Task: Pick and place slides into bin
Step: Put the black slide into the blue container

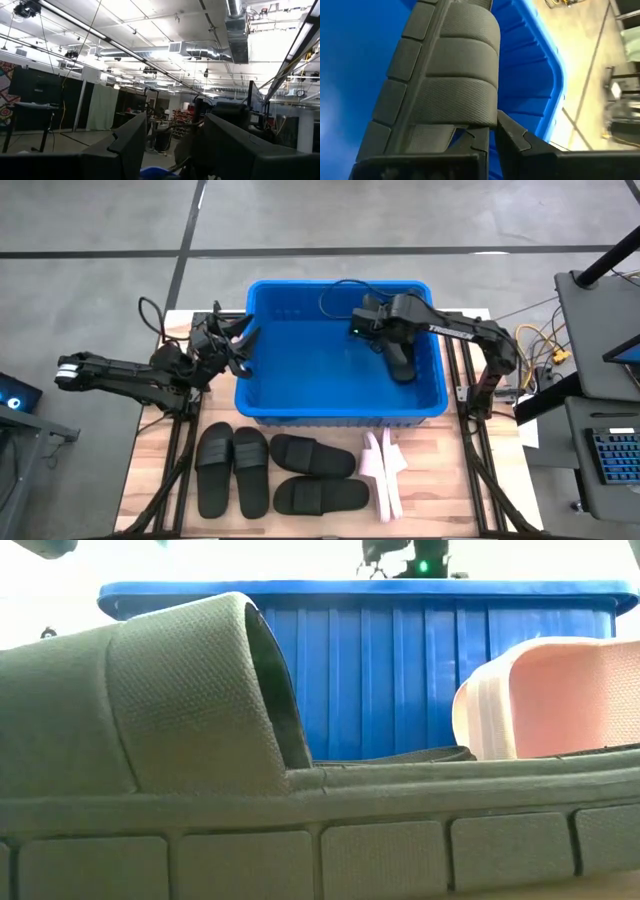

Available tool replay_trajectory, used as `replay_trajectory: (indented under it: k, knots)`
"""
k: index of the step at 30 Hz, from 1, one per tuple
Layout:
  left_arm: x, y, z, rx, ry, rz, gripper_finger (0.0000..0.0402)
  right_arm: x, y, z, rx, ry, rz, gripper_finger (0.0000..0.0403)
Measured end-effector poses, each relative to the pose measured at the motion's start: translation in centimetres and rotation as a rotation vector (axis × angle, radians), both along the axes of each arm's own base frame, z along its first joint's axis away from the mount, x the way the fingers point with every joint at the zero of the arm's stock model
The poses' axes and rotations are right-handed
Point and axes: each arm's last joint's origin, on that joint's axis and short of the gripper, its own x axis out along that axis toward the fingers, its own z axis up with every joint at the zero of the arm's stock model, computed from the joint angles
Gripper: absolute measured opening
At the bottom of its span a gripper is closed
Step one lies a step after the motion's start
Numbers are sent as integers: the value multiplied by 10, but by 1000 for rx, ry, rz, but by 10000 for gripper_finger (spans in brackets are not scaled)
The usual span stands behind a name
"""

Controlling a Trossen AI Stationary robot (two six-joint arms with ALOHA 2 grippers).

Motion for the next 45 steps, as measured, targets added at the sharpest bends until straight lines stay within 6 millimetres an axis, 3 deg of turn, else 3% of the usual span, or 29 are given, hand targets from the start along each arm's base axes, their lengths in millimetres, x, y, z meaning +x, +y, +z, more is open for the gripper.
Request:
replay_trajectory:
  k: [15, 23, 36, 45]
  knots:
    - [12, 0, -8, -3, 48, -3, 185, -26, -26, -47, 11, 266, -33, 12]
    - [13, 0, -9, -4, 50, -3, 185, -37, -27, -77, 55, 381, -44, 12]
    - [13, 0, -9, -4, 49, -5, 185, -18, -34, -124, 157, 581, 64, 12]
    - [13, -1, -9, -2, 50, -8, 185, -8, -38, -129, 187, 594, 74, 17]
